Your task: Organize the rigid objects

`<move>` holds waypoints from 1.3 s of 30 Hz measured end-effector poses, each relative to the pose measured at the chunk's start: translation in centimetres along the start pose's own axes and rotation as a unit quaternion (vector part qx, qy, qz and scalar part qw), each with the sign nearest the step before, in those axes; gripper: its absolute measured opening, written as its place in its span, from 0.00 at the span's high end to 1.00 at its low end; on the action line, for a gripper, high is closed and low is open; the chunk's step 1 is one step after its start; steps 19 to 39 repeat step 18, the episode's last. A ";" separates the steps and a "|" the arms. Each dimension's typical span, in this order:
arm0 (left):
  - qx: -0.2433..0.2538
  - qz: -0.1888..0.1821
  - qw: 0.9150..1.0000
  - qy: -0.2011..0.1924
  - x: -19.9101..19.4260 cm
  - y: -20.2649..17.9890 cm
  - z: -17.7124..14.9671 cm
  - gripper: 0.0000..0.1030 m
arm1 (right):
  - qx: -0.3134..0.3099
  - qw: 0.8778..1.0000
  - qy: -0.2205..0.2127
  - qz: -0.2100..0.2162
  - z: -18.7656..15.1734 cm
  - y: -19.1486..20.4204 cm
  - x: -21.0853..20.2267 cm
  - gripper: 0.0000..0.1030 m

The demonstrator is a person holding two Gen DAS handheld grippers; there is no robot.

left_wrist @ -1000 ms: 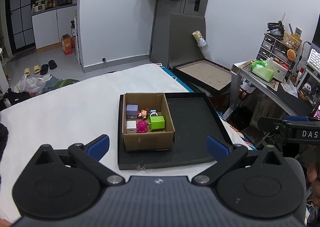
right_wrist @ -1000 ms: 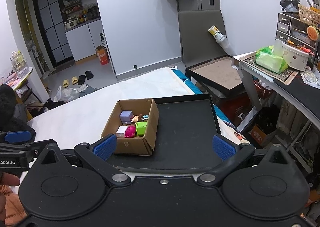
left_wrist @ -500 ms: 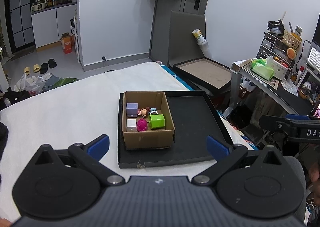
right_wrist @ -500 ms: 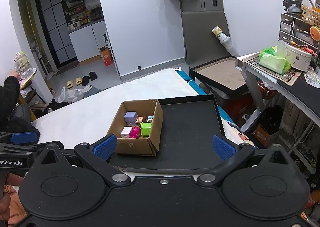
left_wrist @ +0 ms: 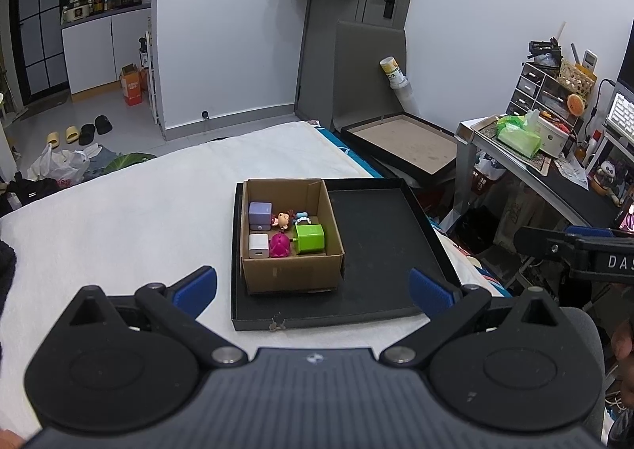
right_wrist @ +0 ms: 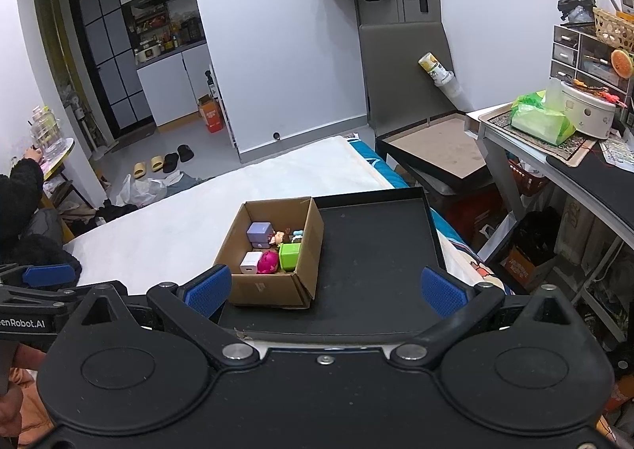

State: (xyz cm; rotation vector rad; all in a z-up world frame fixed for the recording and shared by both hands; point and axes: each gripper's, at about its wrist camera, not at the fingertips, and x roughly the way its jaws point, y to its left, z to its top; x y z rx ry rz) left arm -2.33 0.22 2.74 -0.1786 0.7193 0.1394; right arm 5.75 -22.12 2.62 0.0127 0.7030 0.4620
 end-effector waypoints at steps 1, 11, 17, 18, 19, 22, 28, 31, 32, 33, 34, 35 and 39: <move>0.000 0.000 1.000 0.000 0.0 -0.1 0.0 0.01 | 0.000 1.000 0.000 -0.001 0.0 0.0 0.0 0.00; 0.000 -0.011 1.000 -0.004 -0.6 -0.5 -0.3 0.01 | 0.003 1.000 -0.002 -0.005 -0.3 -0.2 -0.2 0.00; 0.000 -0.010 1.000 -0.003 -0.6 -0.5 -0.4 0.01 | 0.005 1.000 -0.002 -0.004 -0.4 -0.3 -0.2 0.00; 0.002 -0.011 1.000 -0.002 -0.5 -0.5 -0.3 0.01 | 0.005 1.000 -0.002 -0.004 -0.4 -0.2 -0.2 0.00; 0.002 -0.011 1.000 -0.002 -0.5 -0.5 -0.3 0.01 | 0.005 1.000 -0.002 -0.004 -0.4 -0.2 -0.2 0.00; 0.002 -0.011 1.000 -0.002 -0.5 -0.5 -0.3 0.01 | 0.005 1.000 -0.002 -0.004 -0.4 -0.2 -0.2 0.00; 0.002 -0.011 1.000 -0.002 -0.5 -0.5 -0.3 0.01 | 0.005 1.000 -0.002 -0.004 -0.4 -0.2 -0.2 0.00; 0.002 -0.011 1.000 -0.002 -0.5 -0.5 -0.3 0.01 | 0.005 1.000 -0.002 -0.004 -0.4 -0.2 -0.2 0.00; 0.002 -0.011 1.000 -0.002 -0.5 -0.5 -0.3 0.01 | 0.005 1.000 -0.002 -0.004 -0.4 -0.2 -0.2 0.00; 0.002 -0.011 1.000 -0.002 -0.5 -0.5 -0.3 0.01 | 0.005 1.000 -0.002 -0.004 -0.4 -0.2 -0.2 0.00; 0.002 -0.011 1.000 -0.002 -0.5 -0.5 -0.3 0.01 | 0.005 1.000 -0.002 -0.004 -0.4 -0.2 -0.2 0.00; 0.002 -0.011 1.000 -0.002 -0.5 -0.5 -0.3 0.01 | 0.005 1.000 -0.002 -0.004 -0.4 -0.2 -0.2 0.00; 0.002 -0.011 1.000 -0.002 -0.5 -0.5 -0.3 0.01 | 0.005 1.000 -0.002 -0.004 -0.4 -0.2 -0.2 0.00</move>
